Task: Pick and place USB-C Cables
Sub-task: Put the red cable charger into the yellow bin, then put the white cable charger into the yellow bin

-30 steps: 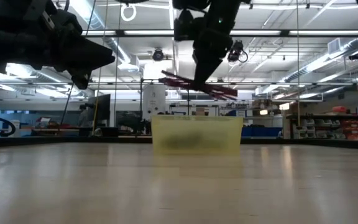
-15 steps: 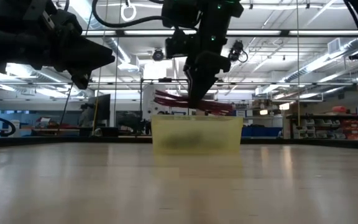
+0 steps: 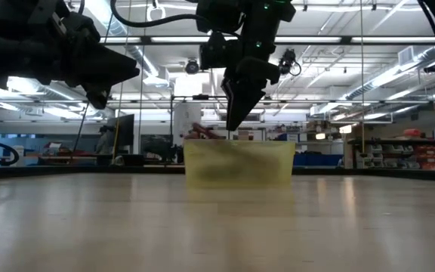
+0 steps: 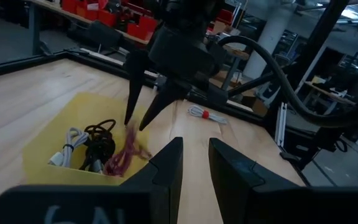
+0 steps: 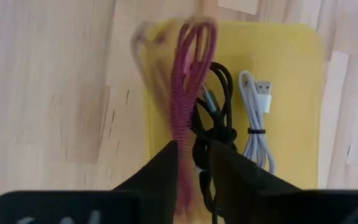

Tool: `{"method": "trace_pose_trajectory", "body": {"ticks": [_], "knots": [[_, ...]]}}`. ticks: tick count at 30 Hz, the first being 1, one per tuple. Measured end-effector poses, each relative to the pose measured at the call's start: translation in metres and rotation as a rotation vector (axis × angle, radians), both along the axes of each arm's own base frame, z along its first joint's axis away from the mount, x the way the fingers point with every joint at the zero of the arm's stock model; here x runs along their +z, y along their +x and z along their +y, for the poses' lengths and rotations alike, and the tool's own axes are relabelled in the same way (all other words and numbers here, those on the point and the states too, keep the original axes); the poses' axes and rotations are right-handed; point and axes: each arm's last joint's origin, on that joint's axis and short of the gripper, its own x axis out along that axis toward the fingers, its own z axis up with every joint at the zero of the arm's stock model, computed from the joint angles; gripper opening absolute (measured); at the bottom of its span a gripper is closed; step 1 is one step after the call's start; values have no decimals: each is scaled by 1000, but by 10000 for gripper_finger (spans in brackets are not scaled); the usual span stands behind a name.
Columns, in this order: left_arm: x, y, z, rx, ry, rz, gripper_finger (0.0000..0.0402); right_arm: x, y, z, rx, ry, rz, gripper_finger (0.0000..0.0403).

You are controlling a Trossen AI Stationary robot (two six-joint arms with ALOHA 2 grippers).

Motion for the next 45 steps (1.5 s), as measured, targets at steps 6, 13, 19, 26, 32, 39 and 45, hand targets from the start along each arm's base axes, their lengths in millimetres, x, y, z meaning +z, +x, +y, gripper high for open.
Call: {"method": "trace_pose_trajectory", "body": {"ticks": [6, 13, 19, 26, 32, 39, 45], "knots": [[-1, 0, 0, -7, -4, 6, 85, 0, 0, 0, -6, 2, 1, 133], [-2, 0, 0, -7, -2, 23, 85, 4, -15, -2, -45, -111, 118, 137], [-2, 0, 0, -7, -2, 24, 85, 32, -47, -2, -236, -84, 191, 138], [-2, 0, -1, -13, -26, 23, 85, 53, -77, 16, -524, 68, 284, 137], [-4, -1, -6, -41, -26, 44, 85, 65, -96, 47, -660, -21, 274, 135], [-4, -1, -8, -51, -18, 43, 85, 73, -108, 67, -911, 27, 209, 135], [-4, -1, -8, -51, -14, 44, 85, 74, -112, 84, -962, 72, 214, 135]]}}
